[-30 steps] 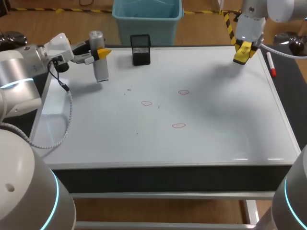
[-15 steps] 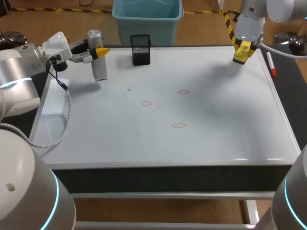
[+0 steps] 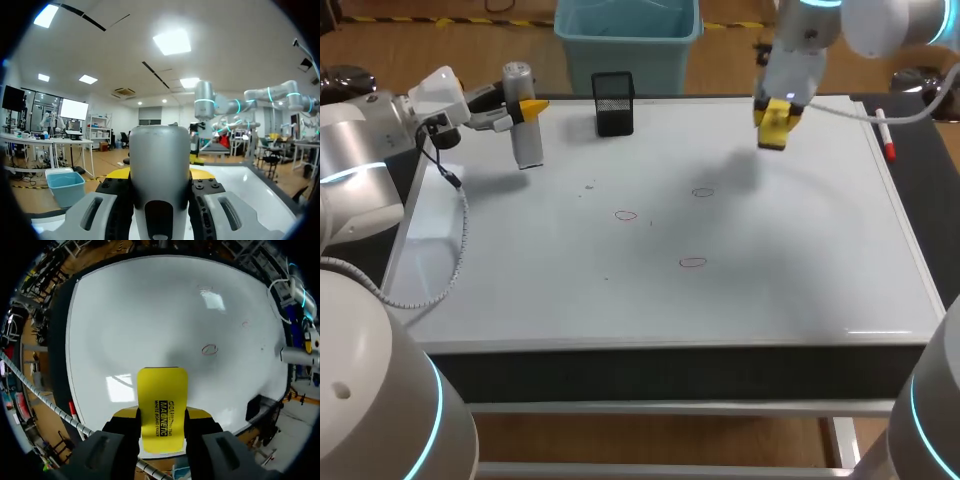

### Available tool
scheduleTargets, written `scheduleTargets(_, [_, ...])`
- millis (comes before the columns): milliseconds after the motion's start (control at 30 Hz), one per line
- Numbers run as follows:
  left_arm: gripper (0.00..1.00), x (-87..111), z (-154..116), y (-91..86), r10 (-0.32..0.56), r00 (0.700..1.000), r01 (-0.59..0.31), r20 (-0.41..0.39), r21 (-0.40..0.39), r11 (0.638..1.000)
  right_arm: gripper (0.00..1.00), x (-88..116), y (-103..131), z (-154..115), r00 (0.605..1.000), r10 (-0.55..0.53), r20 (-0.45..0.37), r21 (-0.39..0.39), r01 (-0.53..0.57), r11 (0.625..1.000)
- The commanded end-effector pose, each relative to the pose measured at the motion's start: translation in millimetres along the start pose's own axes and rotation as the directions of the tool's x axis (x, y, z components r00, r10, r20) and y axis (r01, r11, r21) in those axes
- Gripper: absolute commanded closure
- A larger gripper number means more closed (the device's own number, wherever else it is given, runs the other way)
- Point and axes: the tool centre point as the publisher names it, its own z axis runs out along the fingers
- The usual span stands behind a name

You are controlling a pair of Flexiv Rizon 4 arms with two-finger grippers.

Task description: Pick up the inspection probe, press it on each red-marked spot on the whiteboard one by one, put down the probe, pick up the eraser, and wipe off all the red marks.

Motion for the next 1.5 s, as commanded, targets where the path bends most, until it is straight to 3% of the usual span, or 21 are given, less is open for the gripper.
scheduleTargets(33, [1.0, 0.7, 1, -2.0, -0.001, 1.0, 0.001, 0.003, -0.003, 1.0, 1.0, -31, 60, -2, 0.996, -0.081, -0.035, 0.069, 0.083, 0.994])
scheduleTargets(333, [1.0, 0.7, 1, -2.0, -0.001, 1.0, 0.001, 0.003, -0.003, 1.0, 1.0, -100, 129, 4, 0.969, -0.244, -0.033, 0.04, 0.245, 0.969])
scheduleTargets(667, [1.0, 0.7, 1, -2.0, -0.001, 1.0, 0.001, 0.003, -0.003, 1.0, 1.0, -163, 168, 20, 0.94, -0.34, -0.001, 0.013, 0.34, 0.94])
scheduleTargets(1133, [1.0, 0.7, 1, -2.0, -0.001, 1.0, 0.001, 0.003, -0.003, 1.0, 1.0, -223, 157, 54, 0.954, -0.3, -0.029, -0.055, 0.298, 0.953])
scheduleTargets(1500, [1.0, 0.7, 1, -2.0, -0.001, 1.0, 0.001, 0.003, -0.003, 1.0, 1.0, -245, 155, 66, 0.965, -0.258, -0.044, -0.072, 0.254, 0.965])
